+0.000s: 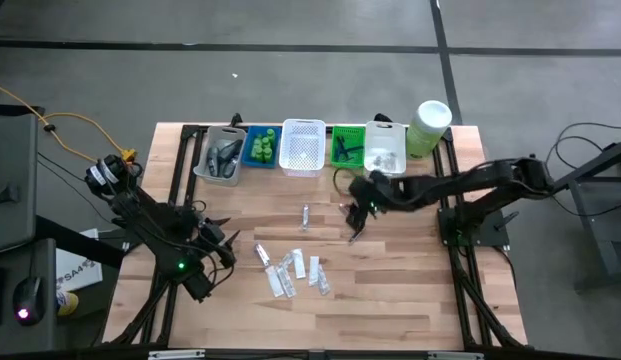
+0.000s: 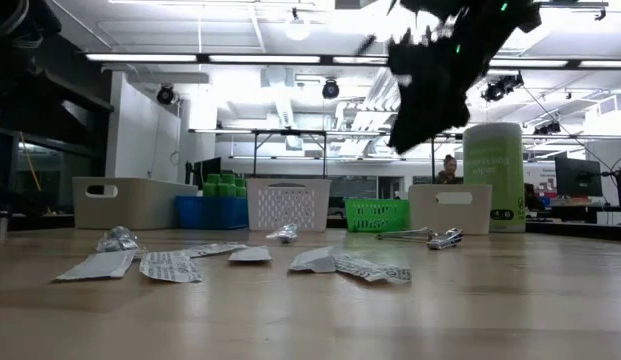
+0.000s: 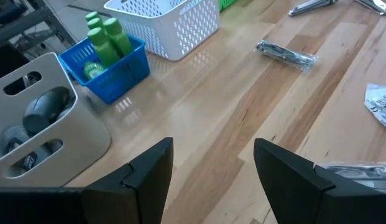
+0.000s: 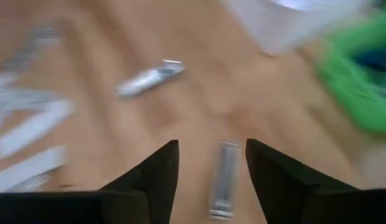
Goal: Pick & Place Travel size toiletries
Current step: Put the bandage into the right white bin
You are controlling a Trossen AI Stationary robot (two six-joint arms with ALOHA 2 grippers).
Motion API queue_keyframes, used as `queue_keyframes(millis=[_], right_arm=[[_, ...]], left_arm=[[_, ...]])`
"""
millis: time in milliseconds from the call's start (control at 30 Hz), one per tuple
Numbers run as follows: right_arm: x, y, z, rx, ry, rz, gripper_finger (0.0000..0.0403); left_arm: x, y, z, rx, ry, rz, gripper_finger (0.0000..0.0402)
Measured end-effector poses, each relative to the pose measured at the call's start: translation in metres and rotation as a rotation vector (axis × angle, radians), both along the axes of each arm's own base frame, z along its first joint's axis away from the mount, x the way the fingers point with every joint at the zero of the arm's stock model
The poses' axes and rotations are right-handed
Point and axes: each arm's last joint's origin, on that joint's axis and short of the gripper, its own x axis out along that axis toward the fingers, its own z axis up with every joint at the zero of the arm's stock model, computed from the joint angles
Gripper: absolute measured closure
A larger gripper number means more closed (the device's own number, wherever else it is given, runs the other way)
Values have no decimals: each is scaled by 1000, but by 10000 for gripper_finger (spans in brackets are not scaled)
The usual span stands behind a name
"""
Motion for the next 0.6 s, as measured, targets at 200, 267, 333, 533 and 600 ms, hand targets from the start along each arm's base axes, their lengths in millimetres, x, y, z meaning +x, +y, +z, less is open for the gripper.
queue_keyframes(millis=[200,267,333,533,600], right_arm=[[11,56,-4,31,-76,291,223],[12,74,-7,9,-84,385,223],[14,90,-14,-22,-87,469,223],[32,126,-40,-75,-168,599,223],[37,132,-53,-87,-171,626,223]], left_arm=[[1,-1,0,-12,-11,-2,181],[1,-1,0,-4,-10,-7,181],[1,-1,0,0,-9,-8,181],[1,-1,0,0,-9,-8,181],[1,-1,0,-2,-10,-8,181]])
